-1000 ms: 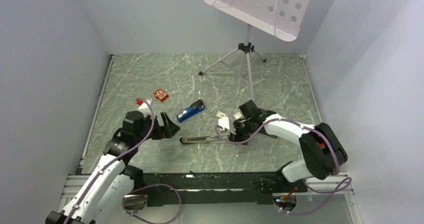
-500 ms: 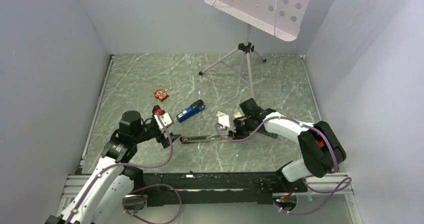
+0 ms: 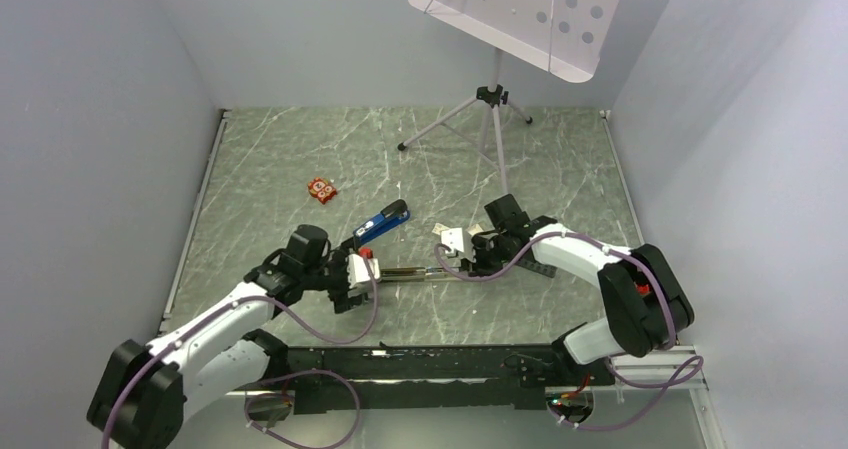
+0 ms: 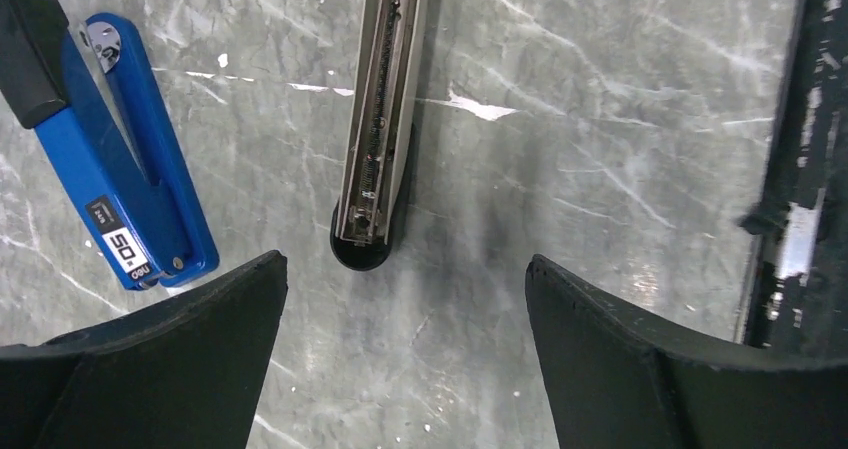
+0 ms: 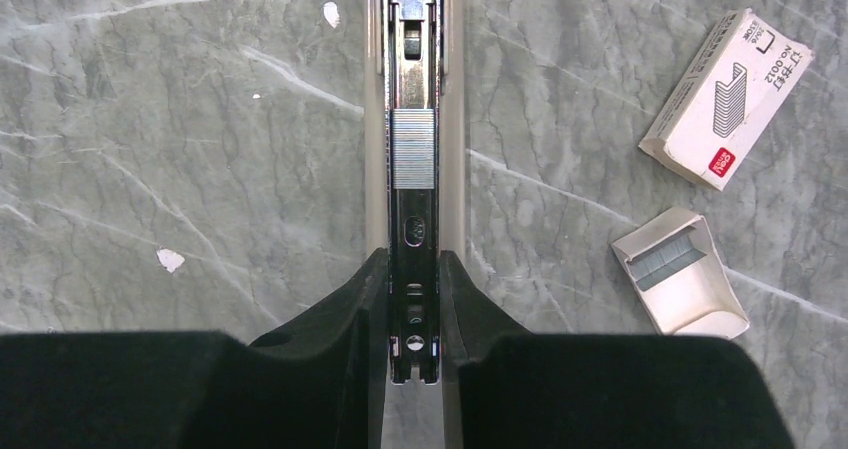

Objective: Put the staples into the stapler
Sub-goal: Close the stapler at the center of the board.

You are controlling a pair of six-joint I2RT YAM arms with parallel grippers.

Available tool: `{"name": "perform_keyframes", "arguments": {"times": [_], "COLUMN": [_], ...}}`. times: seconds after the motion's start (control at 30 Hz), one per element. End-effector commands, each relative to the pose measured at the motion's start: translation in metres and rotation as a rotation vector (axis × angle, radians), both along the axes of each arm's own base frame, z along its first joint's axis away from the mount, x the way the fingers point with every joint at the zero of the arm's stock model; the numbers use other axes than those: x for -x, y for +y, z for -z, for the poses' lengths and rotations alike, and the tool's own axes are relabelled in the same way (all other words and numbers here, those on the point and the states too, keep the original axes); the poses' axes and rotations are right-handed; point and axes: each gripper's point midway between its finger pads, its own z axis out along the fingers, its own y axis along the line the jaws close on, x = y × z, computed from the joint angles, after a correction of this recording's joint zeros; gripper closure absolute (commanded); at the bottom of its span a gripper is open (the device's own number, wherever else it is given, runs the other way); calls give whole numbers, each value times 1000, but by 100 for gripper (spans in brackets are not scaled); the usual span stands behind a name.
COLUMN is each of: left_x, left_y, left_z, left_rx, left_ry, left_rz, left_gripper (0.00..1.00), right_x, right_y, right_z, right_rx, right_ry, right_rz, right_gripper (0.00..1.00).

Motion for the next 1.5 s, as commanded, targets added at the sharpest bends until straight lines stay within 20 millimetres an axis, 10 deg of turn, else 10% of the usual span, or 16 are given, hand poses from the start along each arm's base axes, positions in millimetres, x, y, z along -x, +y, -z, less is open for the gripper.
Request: {"name": "perform_keyframes", "arguments": {"times": [0.0, 0.77, 0.93, 1.03, 1.47], "left_x": [-24, -29, -29, -36, -46], "left_y": [-14, -21, -18, -22, -60], "left_z": [-6, 40, 44, 28, -69], "left_rx": [5, -161, -200, -169, 2], "left_ry": [-88, 77, 115, 91, -48], "left_rz": [38, 81, 65, 35, 70], "left_gripper": [9, 45, 83, 100, 100], "right_x": [-1, 4, 5, 6, 2], "right_y": [7, 6, 3, 2, 3], "right_z": [-16, -16, -12, -9, -5], "right_rx": [-58, -72, -55, -41, -20], "right_ry": [-51, -50, -43, -38, -14], "right_rz": [-48, -42, -40, -43, -39], "right_gripper": [91, 92, 92, 92, 95]}}
